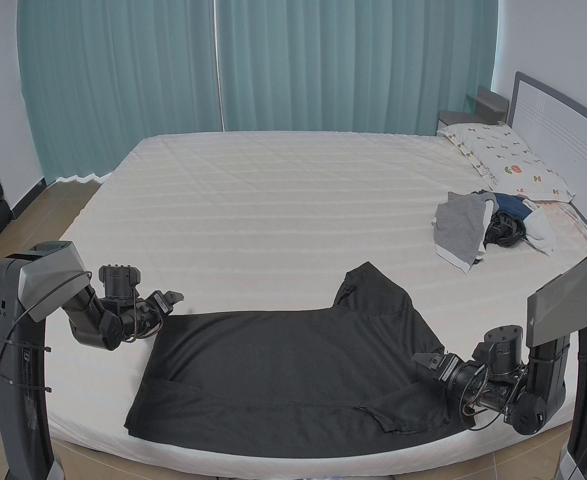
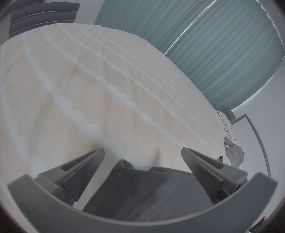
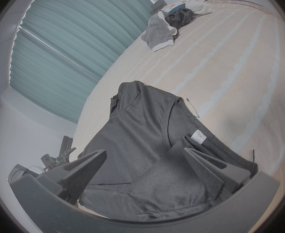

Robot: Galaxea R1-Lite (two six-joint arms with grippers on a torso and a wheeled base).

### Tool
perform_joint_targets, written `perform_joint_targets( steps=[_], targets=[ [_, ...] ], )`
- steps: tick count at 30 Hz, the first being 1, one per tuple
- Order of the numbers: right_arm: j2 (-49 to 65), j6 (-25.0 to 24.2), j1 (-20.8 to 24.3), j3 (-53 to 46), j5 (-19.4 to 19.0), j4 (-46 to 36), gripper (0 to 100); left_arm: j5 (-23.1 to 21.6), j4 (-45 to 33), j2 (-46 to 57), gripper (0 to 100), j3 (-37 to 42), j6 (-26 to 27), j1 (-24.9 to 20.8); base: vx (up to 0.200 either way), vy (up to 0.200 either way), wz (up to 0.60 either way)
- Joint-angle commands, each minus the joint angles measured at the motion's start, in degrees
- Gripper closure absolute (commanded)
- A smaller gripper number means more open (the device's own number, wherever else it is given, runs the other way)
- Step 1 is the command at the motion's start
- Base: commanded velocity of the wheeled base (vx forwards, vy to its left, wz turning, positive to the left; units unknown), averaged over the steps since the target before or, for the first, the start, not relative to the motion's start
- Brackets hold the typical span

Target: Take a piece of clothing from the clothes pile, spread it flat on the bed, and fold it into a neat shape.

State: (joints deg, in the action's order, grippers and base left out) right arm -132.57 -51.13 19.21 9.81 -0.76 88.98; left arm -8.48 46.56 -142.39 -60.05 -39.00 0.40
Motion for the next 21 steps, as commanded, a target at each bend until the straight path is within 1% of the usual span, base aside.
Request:
perform_joint_targets(
  steps=[1, 5, 6, 13, 21],
  targets=[
    [-0.14, 0.06, 0.04, 0.03, -0.04, 0.67, 0, 0.05, -0.06, -0.26, 0, 0.02, 0.41, -0.75, 0.0, 0.0, 0.0],
    [-0.14, 0.06, 0.04, 0.12, -0.04, 0.67, 0, 0.05, -0.24, -0.35, 0, -0.77, 0.77, -1.11, 0.0, 0.0, 0.0],
    [-0.14, 0.06, 0.04, 0.12, -0.04, 0.67, 0, 0.05, -0.24, -0.35, 100, -0.77, 0.77, -1.11, 0.0, 0.0, 0.0],
    [-0.05, -0.03, 0.04, 0.03, 0.05, 0.67, 0, 0.49, 0.11, -0.61, 100, -0.77, 0.77, -1.11, 0.0, 0.0, 0.0],
    [0.03, -0.03, -0.4, 0.21, -0.04, 0.67, 0, 4.62, 0.29, -0.7, 100, -0.42, 0.59, 0.65, 0.0, 0.0, 0.0]
  ],
)
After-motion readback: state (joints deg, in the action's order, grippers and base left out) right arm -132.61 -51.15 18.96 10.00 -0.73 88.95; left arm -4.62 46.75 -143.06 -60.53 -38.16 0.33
